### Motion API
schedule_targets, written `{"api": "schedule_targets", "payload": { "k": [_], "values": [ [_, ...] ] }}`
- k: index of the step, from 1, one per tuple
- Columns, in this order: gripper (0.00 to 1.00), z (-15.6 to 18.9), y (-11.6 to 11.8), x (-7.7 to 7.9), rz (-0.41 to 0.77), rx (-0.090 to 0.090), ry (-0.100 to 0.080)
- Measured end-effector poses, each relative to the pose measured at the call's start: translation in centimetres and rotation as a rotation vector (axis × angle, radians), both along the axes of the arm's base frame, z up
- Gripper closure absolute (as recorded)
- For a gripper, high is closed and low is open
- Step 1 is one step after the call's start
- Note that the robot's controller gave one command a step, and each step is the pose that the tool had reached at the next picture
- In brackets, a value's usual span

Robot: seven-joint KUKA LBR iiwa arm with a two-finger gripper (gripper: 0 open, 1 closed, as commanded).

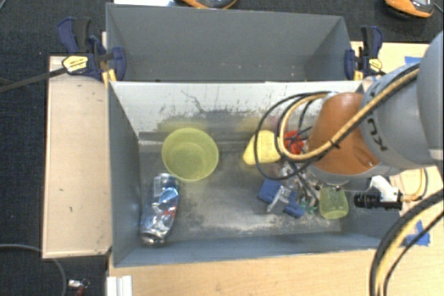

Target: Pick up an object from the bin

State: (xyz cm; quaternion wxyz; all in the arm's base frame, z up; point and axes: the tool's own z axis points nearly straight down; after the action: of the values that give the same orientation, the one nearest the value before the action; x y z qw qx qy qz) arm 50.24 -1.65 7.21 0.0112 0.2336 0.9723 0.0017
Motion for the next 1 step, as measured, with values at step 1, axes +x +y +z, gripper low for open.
{"api": "schedule_targets", "payload": {
  "k": [1],
  "values": [
    [1.00,2.26,0.00,-0.13,0.003,0.000,0.003]
  ]
}}
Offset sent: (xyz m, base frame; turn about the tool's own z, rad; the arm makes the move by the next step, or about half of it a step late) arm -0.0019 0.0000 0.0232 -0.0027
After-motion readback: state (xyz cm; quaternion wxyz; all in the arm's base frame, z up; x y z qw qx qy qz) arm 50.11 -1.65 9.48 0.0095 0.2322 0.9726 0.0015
